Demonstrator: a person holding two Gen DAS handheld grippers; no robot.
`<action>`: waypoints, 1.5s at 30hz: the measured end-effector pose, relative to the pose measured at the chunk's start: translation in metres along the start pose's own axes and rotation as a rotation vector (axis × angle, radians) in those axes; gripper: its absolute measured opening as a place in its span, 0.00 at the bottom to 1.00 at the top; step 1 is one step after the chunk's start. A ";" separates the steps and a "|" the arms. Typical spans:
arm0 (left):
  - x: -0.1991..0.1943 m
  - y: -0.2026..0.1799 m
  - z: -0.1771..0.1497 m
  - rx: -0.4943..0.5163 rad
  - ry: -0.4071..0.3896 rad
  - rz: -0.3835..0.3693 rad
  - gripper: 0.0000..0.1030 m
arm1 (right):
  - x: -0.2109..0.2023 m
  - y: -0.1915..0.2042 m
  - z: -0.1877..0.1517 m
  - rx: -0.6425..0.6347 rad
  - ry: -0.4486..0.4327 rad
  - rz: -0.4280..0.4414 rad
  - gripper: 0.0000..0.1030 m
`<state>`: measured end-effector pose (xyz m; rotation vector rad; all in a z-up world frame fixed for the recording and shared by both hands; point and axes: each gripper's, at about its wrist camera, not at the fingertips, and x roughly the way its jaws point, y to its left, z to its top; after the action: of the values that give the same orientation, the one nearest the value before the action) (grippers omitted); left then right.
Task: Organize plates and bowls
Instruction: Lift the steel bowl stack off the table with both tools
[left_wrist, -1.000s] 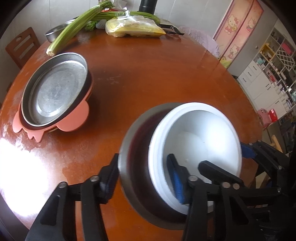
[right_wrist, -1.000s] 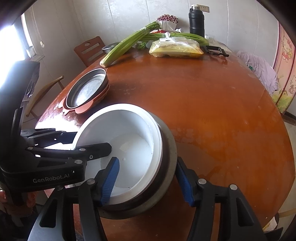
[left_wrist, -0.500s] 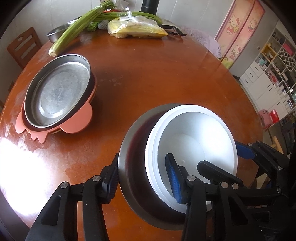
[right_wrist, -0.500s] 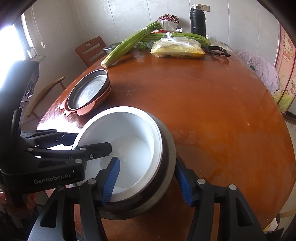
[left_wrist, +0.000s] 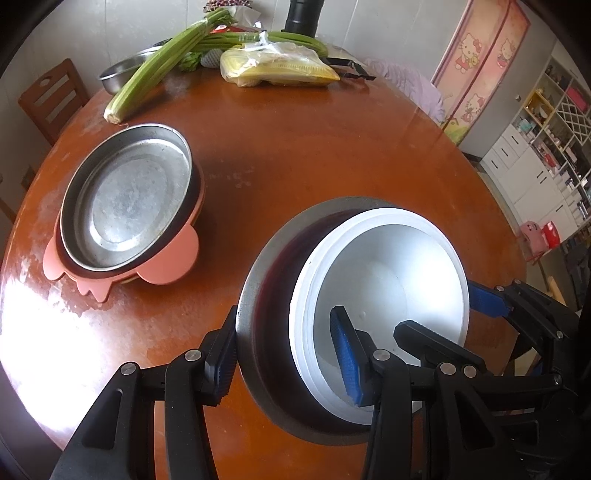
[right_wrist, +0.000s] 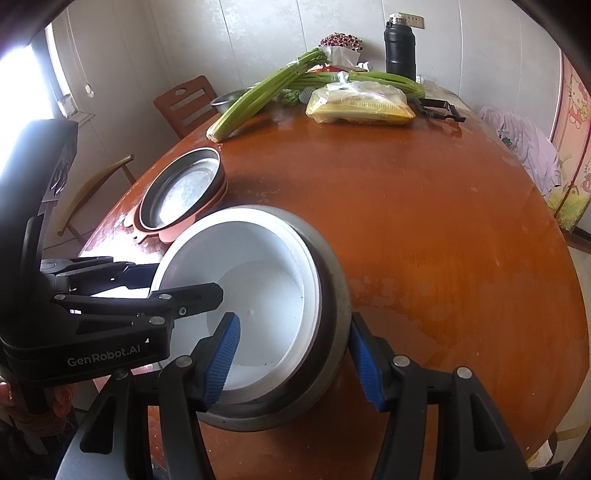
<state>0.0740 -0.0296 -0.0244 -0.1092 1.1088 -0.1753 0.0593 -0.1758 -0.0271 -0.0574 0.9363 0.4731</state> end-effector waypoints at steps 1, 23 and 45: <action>0.000 0.000 0.001 0.000 -0.001 0.000 0.46 | 0.000 0.000 0.001 -0.001 0.000 -0.001 0.58; 0.007 0.004 -0.002 -0.011 -0.001 0.018 0.46 | 0.010 -0.003 0.001 0.012 0.024 0.012 0.57; 0.011 0.006 -0.013 -0.005 0.004 -0.032 0.56 | 0.013 -0.013 -0.012 0.075 0.053 0.058 0.66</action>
<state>0.0673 -0.0258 -0.0407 -0.1308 1.1122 -0.2019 0.0620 -0.1857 -0.0462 0.0250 1.0090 0.4913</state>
